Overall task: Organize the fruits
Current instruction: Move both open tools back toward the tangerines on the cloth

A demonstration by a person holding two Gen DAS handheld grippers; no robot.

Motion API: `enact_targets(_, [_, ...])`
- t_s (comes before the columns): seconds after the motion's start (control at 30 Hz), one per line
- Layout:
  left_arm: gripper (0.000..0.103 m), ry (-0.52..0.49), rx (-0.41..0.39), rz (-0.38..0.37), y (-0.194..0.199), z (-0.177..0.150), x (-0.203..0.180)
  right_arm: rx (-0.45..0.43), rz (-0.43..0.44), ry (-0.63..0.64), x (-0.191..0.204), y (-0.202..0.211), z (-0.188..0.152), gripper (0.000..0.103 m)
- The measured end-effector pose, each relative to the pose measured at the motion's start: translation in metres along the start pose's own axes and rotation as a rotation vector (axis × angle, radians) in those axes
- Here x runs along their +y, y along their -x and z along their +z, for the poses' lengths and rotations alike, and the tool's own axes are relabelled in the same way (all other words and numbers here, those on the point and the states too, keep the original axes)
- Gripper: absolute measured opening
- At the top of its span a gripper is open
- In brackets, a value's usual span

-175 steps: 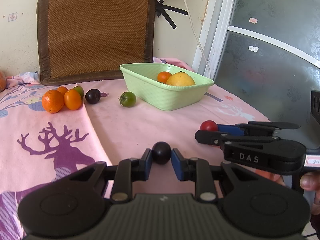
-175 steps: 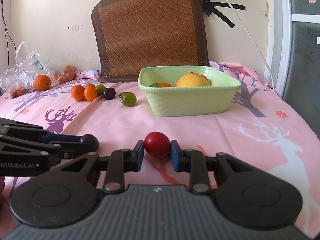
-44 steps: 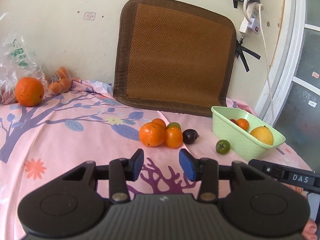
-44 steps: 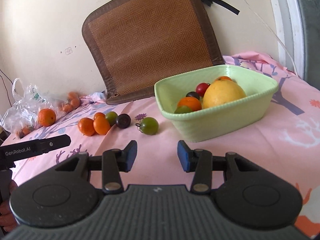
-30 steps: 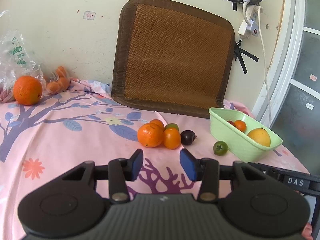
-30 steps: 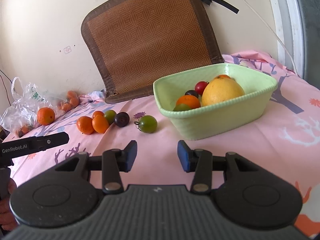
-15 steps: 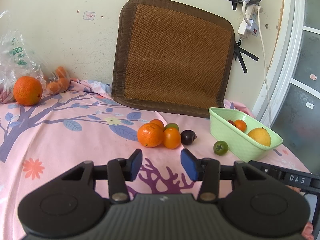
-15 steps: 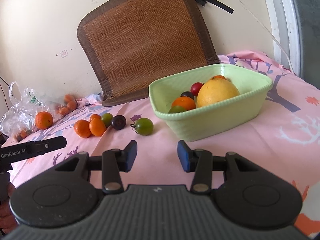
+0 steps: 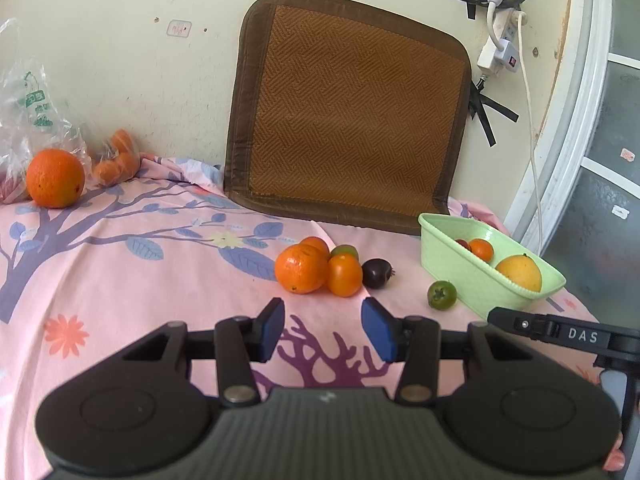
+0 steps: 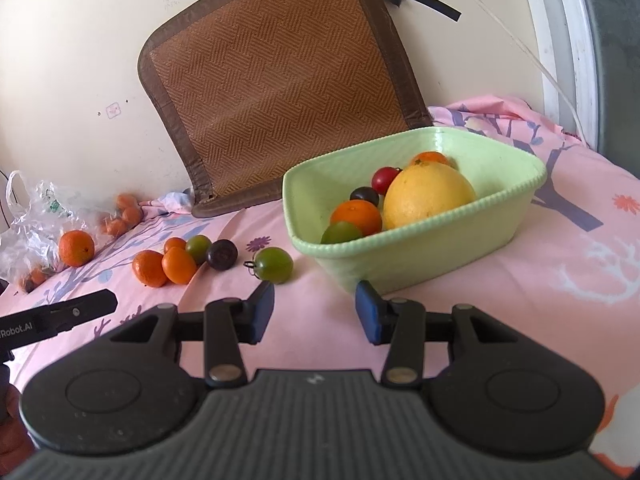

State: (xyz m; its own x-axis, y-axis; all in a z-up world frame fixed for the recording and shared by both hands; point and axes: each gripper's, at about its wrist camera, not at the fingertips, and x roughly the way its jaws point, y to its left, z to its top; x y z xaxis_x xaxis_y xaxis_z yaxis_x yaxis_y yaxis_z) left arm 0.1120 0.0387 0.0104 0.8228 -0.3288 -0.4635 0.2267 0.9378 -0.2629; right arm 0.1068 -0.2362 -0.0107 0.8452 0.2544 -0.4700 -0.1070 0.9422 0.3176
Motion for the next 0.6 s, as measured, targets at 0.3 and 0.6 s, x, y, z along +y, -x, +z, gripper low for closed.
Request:
enact_targets(0.3, [0.043, -0.001, 0.004, 0.003, 0.0, 0.0, 0.0, -0.025, 0.06, 0.062, 0.014, -0.002, 0.003, 0.045])
enact_targets(0.6, [0.043, 0.0, 0.008, 0.005, -0.001, 0.0, 0.0, -0.04, 0.049, -0.017, 0.005, -0.004, 0.004, 0.038])
